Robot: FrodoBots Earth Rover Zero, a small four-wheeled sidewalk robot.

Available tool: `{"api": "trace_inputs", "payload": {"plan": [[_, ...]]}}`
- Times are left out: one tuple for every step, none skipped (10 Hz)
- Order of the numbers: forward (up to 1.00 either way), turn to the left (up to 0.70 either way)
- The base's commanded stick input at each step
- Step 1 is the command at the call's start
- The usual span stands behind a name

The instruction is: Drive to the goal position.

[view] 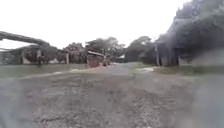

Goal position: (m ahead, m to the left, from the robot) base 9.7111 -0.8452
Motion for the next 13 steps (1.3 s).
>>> {"api": "trace_inputs", "payload": {"plan": [[0.70,0.00],[0.70,0.00],[0.70,0.00],[0.70,0.00],[0.70,0.00],[0.70,0.00],[0.70,0.00],[0.70,0.00],[0.70,0.00],[0.70,0.00],[0.70,0.00],[0.70,0.00],[0.70,0.00]]}}
